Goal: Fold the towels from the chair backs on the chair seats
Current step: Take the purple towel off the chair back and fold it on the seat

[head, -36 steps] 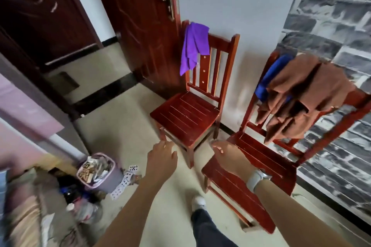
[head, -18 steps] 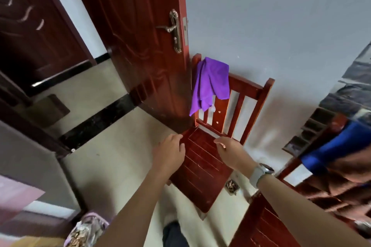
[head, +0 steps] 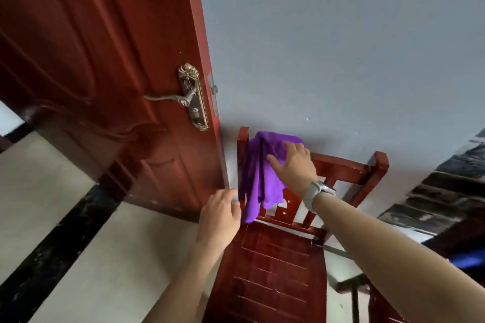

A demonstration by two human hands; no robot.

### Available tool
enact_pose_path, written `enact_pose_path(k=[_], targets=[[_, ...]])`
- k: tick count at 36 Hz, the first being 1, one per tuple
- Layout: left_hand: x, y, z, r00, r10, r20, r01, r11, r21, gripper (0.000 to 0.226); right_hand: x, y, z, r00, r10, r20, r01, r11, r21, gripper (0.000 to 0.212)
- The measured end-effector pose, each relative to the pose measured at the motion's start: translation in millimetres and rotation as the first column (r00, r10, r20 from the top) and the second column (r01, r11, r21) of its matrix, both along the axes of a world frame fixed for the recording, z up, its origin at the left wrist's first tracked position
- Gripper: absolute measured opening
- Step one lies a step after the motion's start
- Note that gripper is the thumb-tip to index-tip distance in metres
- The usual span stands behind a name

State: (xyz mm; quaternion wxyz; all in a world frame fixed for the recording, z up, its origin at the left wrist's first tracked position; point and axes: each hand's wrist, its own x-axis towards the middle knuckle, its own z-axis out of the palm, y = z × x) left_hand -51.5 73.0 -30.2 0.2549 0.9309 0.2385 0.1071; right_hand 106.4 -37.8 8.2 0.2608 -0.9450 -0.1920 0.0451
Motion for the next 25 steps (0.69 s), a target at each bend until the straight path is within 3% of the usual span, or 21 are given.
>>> enact_pose_path(k=[3, 6, 10, 13, 16, 19, 21, 22, 25], targets=[[8, 19, -1, 0.999, -0.039, 0.024, 0.039, 0.999, -0.029, 0.029, 12, 31, -4, 0.998, -0.055, 0.021, 0.058, 0.986, -0.158, 0.062], [13, 33, 1, 0.995, -0.08, 0.056, 0.083, 0.996, -0.042, 0.03, 17, 41, -15, 0.992, -0.05, 0.113, 0.074, 0.972, -0.221, 0.043], [18, 39, 9, 0.978, -0.16, 0.137, 0.162, 0.987, -0.004, 0.032, 4, 20, -28, 0.997, -0.062, 0.04, 0.061, 0.998, 0.031, 0.041], [18, 33, 12, 0.938, -0.279, 0.203, 0.28, 0.96, 0.027, 0.051, -30, -22, -42, 0.996, 0.074, -0.049, -0.068, 0.991, 0.116, 0.042], [19, 21, 6, 0.896, -0.426, 0.129, 0.41, 0.903, 0.131, 0.079, -58, -67, -44, 0.966, 0.221, -0.131, -0.206, 0.971, 0.121, 0.04], [26, -7, -3, 0.829, -0.556, -0.052, 0.557, 0.816, 0.151, 0.084, -69, -102, -28, 0.957, 0.254, -0.141, -0.23, 0.959, 0.168, 0.036], [29, -31, -10, 0.799, -0.598, -0.066, 0.6, 0.8, 0.015, 0.07, -72, -120, -14, 0.964, 0.245, -0.108, -0.22, 0.955, 0.199, 0.035], [30, -44, -11, 0.793, -0.609, -0.029, 0.6, 0.788, -0.135, 0.055, -74, -128, -6, 0.97, 0.226, -0.085, -0.203, 0.954, 0.22, 0.036], [27, -85, -6, 0.8, -0.592, 0.099, 0.54, 0.638, -0.549, 0.027, -79, -150, 14, 0.995, 0.089, -0.05, -0.067, 0.941, 0.331, 0.041]])
